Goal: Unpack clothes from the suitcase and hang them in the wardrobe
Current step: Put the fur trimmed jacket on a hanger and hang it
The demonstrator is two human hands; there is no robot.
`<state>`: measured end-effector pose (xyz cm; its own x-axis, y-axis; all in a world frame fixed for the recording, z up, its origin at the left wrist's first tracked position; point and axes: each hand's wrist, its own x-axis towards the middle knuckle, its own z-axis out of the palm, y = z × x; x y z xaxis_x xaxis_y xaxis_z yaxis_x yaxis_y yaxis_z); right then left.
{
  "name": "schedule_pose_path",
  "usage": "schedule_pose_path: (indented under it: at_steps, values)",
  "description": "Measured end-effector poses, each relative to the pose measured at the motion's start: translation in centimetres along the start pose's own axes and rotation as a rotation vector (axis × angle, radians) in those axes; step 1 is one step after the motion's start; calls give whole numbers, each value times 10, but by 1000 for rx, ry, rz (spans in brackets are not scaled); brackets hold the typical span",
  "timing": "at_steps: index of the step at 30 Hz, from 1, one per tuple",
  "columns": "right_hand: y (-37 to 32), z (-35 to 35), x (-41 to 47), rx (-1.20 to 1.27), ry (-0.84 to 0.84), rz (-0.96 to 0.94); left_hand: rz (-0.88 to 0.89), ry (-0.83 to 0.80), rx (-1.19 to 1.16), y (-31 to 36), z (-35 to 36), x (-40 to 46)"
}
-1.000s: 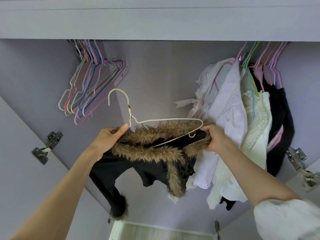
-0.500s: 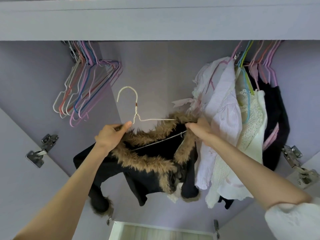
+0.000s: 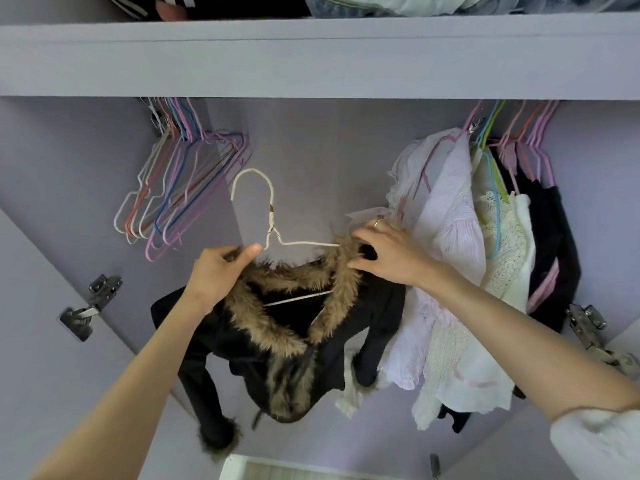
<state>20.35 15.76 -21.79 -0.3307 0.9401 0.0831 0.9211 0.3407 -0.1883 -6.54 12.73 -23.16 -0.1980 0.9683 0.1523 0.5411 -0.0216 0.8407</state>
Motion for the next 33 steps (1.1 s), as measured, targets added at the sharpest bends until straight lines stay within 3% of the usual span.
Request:
schedule_pose_path:
  at_steps: [4,9,15,22,28,30,33]
  values:
    - [-11,11,-1,399,160,-2,102,-80,103,6,-13,9]
    - [1,11,-5,565,293,141,197,-70,346,-4,-27,15]
    - [21,12,-21,389,133,130,322,40,395,-4,-25,13]
    - [12,15,-21,332,351,193,299,-118,274,15,-6,16]
    - [29,-1,-35,447,318,170,137,-98,33,12,-12,12]
    - [30,-1,-39,394,341,158,176,-117,55,10,-12,13]
    - [31,-1,-43,347,423,198,358,-49,274,10,-12,20]
